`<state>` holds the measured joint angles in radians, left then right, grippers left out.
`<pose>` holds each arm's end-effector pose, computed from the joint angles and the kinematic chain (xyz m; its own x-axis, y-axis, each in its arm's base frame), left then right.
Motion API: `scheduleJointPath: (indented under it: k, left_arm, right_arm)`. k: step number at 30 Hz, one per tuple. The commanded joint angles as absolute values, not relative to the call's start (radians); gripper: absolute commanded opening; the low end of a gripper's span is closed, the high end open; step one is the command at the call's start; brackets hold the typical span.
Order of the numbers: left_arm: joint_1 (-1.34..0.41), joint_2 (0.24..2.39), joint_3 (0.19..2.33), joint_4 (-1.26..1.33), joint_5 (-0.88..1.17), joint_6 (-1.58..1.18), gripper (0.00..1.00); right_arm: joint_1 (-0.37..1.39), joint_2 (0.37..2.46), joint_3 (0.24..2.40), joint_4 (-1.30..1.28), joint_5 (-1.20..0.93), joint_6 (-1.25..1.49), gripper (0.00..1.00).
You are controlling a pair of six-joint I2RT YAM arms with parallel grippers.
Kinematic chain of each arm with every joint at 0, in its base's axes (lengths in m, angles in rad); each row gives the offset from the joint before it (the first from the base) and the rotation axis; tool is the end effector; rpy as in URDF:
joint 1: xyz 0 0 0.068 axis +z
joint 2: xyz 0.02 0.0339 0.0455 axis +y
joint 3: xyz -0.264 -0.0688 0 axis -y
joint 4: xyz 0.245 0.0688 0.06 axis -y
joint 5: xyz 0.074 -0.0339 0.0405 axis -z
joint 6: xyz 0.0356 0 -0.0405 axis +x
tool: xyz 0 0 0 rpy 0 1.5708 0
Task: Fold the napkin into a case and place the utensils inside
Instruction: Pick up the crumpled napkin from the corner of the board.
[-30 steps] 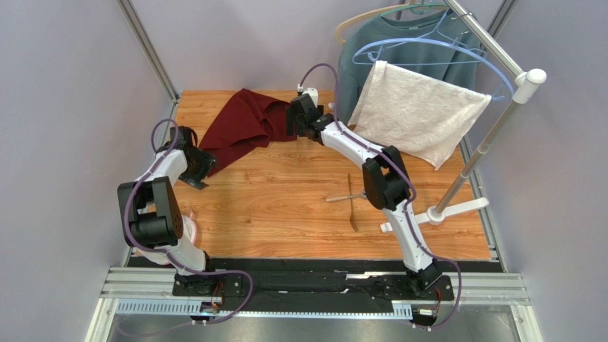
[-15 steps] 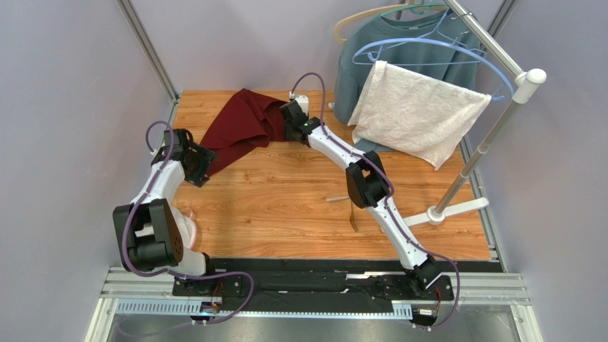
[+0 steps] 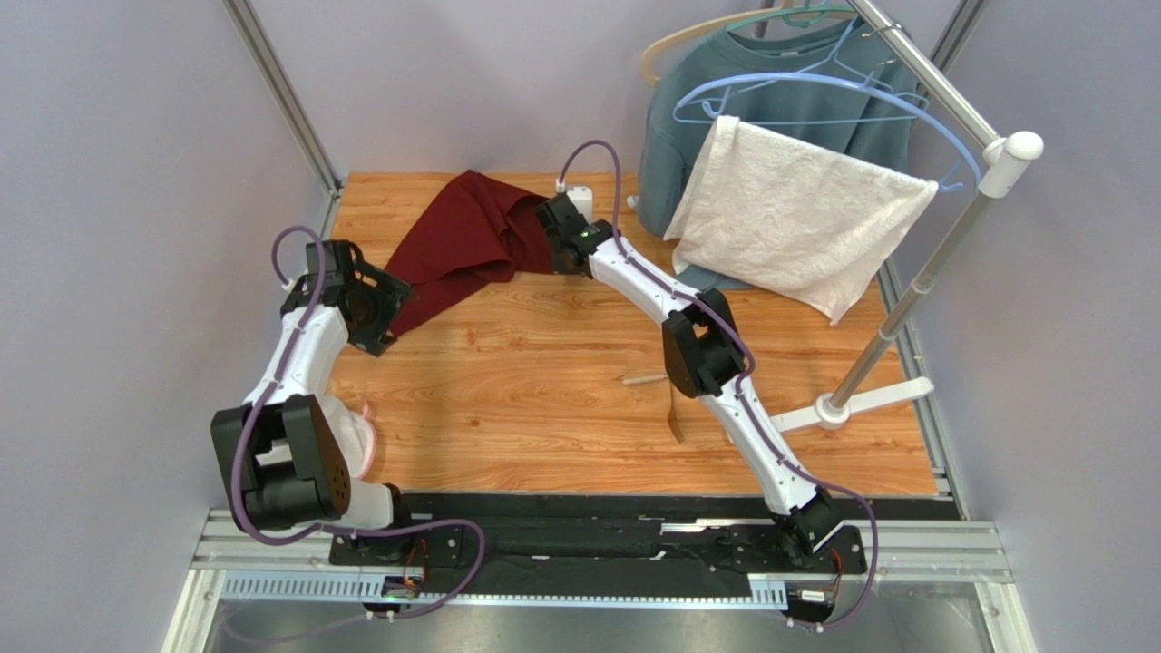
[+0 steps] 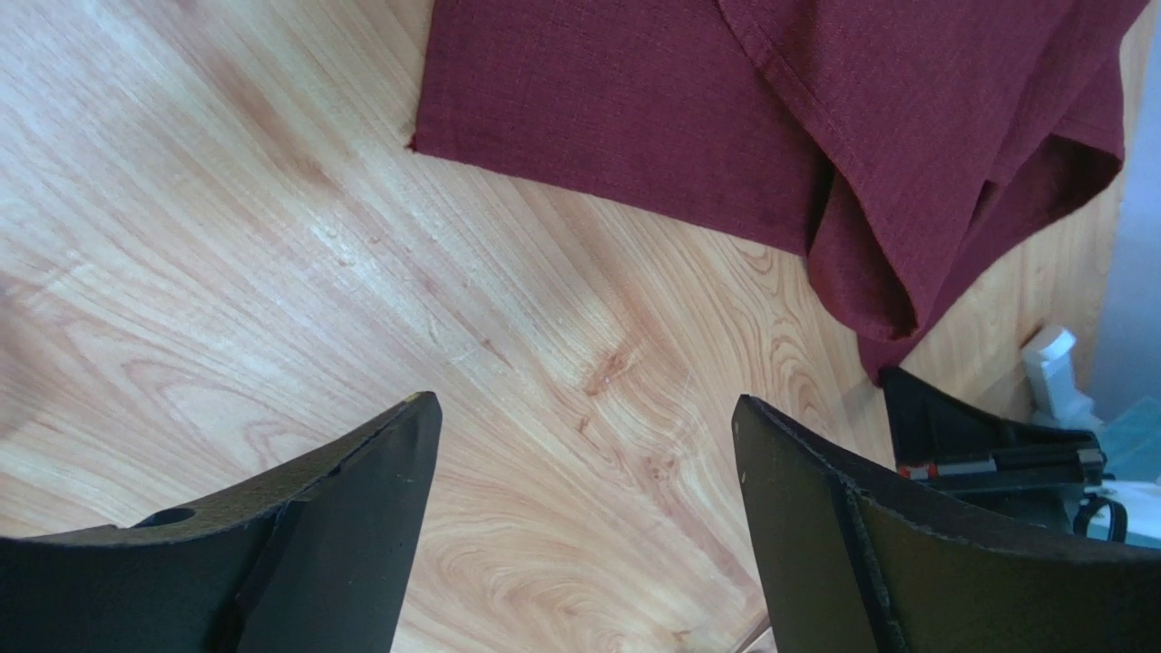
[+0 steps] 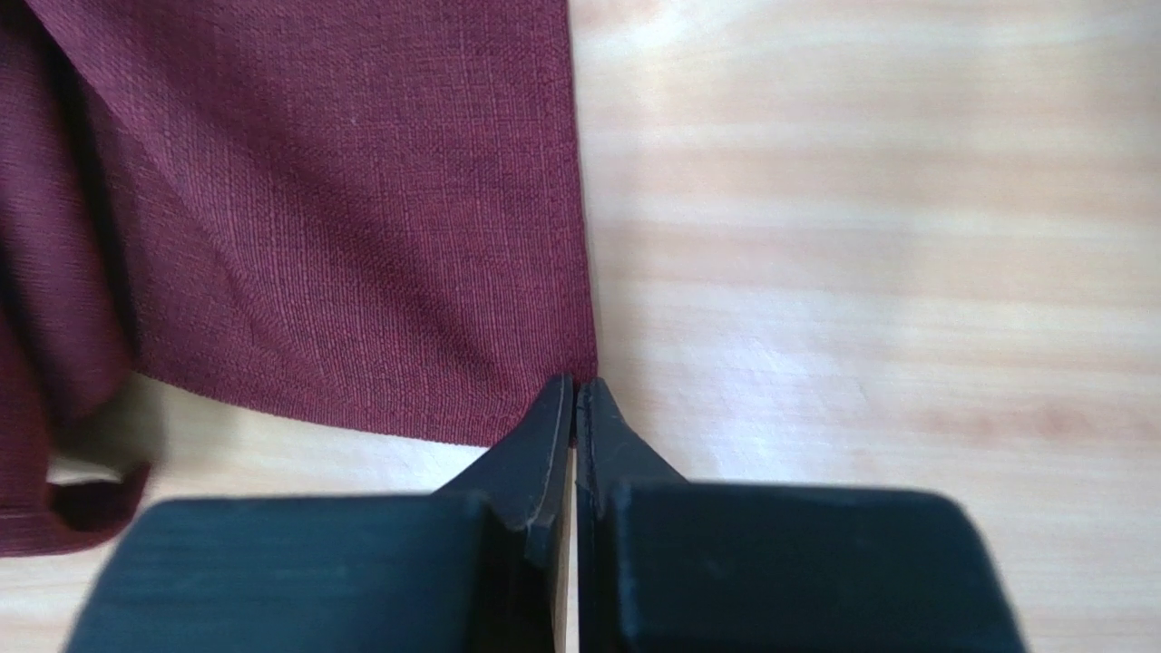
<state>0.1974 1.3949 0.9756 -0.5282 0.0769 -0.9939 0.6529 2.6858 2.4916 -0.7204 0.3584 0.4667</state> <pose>0.2809 0.0534 0.2396 -0.3072 -0.9137 -0.2661 -0.7500 0.4046 -0.5233 0.4639 0.3391 0.1563 -0.7415 -0.0367 -0.6699 -0.0731 0.9970 0.0263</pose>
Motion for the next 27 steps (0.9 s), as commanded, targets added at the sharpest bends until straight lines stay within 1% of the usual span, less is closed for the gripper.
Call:
scheduleJointPath:
  k: [1, 3, 4, 5, 6, 7, 11, 14, 16, 19, 20, 25, 27]
  left_arm:
    - [0.203, 1.513, 1.106, -0.624, 0.051, -0.914, 0.88]
    - [0.202, 1.593, 1.156, -0.681, 0.035, -0.878, 0.88]
    - [0.202, 1.664, 1.199, -0.734, 0.034, -0.867, 0.87]
    - [0.201, 1.692, 1.212, -0.751, 0.041, -0.853, 0.84]
    - [0.202, 1.710, 1.215, -0.761, 0.043, -0.854, 0.83]
    - [0.202, 1.719, 1.201, -0.761, 0.037, -0.859, 0.83]
    - [0.203, 1.681, 1.163, -0.723, -0.036, -0.874, 0.82]
    - [0.213, 1.680, 1.212, -0.753, -0.090, -0.835, 0.82]
    - [0.230, 1.701, 1.256, -0.772, -0.103, -0.812, 0.82]
    - [0.268, 1.744, 1.319, -0.775, -0.069, -0.741, 0.81]
    - [0.278, 1.755, 1.333, -0.770, -0.064, -0.703, 0.78]
    - [0.279, 1.879, 1.443, -0.782, -0.038, -0.620, 0.73]
    - [0.278, 1.905, 1.448, -0.781, -0.008, -0.614, 0.69]
  right_arm:
    - [0.641, 2.574, 2.268, -0.830, 0.361, 0.498, 0.00]
    - [0.640, 2.493, 2.174, -0.827, 0.379, 0.506, 0.00]
    - [0.640, 2.461, 2.083, -0.822, 0.382, 0.514, 0.00]
    - [0.637, 2.430, 2.035, -0.812, 0.382, 0.528, 0.00]
    - [0.637, 2.365, 1.987, -0.770, 0.373, 0.528, 0.00]
    - [0.638, 2.335, 1.886, -0.747, 0.364, 0.528, 0.00]
    - [0.635, 2.223, 1.737, -0.683, 0.354, 0.523, 0.00]
    - [0.615, 2.174, 1.663, -0.675, 0.367, 0.511, 0.00]
    - [0.586, 2.146, 1.628, -0.640, 0.354, 0.485, 0.00]
    - [0.551, 2.144, 1.606, -0.600, 0.290, 0.422, 0.00]
    - [0.543, 2.149, 1.609, -0.601, 0.287, 0.411, 0.00]
    - [0.506, 2.149, 1.631, -0.604, 0.244, 0.344, 0.00]
    - [0.506, 2.140, 1.634, -0.601, 0.220, 0.330, 0.00]
